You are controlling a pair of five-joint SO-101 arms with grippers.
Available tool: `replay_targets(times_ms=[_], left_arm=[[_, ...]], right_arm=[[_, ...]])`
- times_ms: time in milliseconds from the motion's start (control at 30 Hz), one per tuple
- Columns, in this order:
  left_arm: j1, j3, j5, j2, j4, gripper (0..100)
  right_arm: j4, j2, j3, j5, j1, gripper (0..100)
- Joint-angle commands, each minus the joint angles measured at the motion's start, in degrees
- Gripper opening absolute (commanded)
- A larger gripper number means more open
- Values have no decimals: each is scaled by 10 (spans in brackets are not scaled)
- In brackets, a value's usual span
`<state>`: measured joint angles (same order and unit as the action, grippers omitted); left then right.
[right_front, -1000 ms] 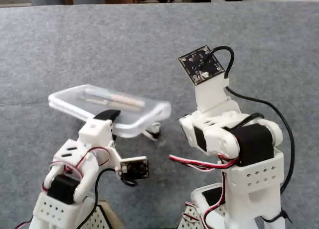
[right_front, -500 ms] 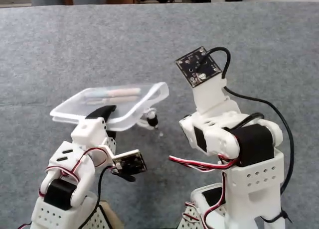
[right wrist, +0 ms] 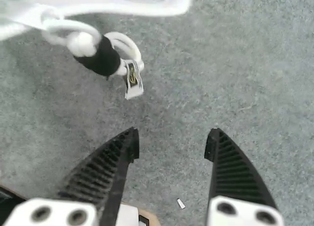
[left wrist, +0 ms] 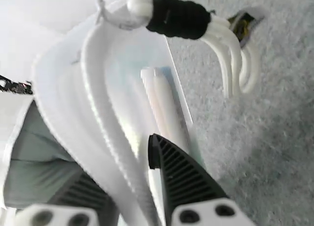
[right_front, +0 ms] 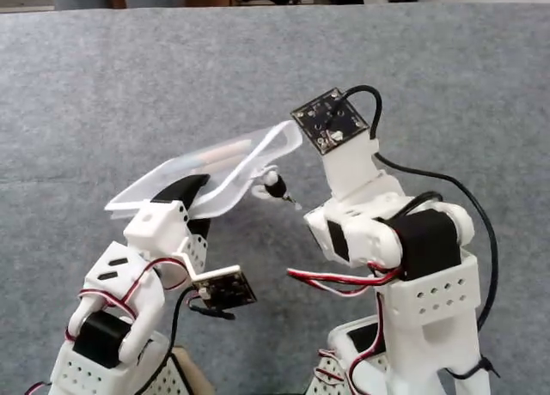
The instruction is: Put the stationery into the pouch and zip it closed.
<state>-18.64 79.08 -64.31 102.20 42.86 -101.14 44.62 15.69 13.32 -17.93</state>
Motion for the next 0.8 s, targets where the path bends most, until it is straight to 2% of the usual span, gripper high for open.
replay_targets(times_ms=[0, 133, 333, 767], left_arm=[[-18, -42, -1, 3, -67, 29], [-31, -46, -29, -28, -102, 29], [-50, -72, -28, -57, -111, 29], [-71, -190, -12, -55, 69, 29]], right_arm=[[-3, 19, 25, 6, -58, 238], [-3, 90, 62, 6, -145, 273], [-2, 156, 66, 35, -151, 394], [49, 137, 65, 41, -150, 400]])
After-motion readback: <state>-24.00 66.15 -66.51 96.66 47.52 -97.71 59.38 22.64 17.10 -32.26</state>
